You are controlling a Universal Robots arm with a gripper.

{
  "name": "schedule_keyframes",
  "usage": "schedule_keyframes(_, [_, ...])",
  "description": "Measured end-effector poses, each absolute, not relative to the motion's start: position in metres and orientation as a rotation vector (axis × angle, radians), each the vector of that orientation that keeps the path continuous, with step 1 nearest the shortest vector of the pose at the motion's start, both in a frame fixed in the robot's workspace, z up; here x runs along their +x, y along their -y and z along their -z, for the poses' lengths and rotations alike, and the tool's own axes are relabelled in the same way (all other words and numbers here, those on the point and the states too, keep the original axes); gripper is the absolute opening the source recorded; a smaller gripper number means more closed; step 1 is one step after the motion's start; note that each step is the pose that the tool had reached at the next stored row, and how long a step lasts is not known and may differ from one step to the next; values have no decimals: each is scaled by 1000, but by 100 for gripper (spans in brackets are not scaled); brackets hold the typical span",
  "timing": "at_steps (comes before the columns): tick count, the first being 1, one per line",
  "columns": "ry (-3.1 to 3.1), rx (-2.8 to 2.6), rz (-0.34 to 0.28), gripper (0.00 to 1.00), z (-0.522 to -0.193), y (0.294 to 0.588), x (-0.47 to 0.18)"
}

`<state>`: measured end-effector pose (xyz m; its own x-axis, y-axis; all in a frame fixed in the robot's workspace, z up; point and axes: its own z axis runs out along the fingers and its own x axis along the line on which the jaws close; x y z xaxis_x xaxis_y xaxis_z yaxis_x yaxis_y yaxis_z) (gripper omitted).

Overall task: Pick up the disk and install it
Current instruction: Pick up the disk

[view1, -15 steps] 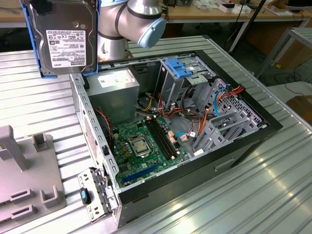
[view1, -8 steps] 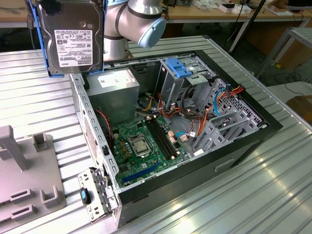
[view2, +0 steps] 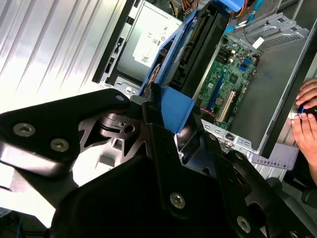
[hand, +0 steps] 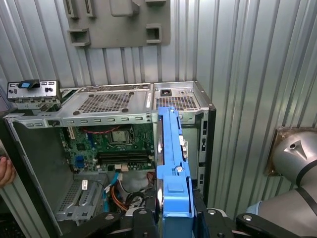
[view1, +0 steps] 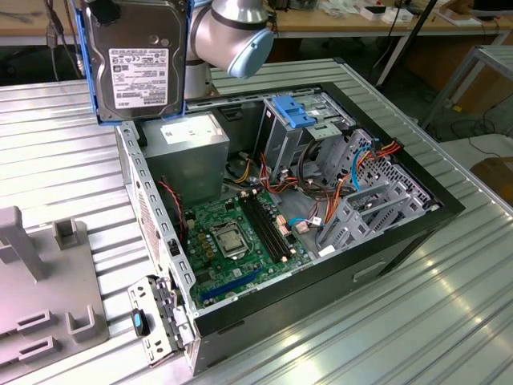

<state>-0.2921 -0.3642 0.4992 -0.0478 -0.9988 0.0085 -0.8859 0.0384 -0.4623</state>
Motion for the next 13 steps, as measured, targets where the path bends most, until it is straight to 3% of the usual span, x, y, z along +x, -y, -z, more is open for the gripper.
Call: schedule_keyframes(13, [-2003,-1914,504,37,-492,372,-258])
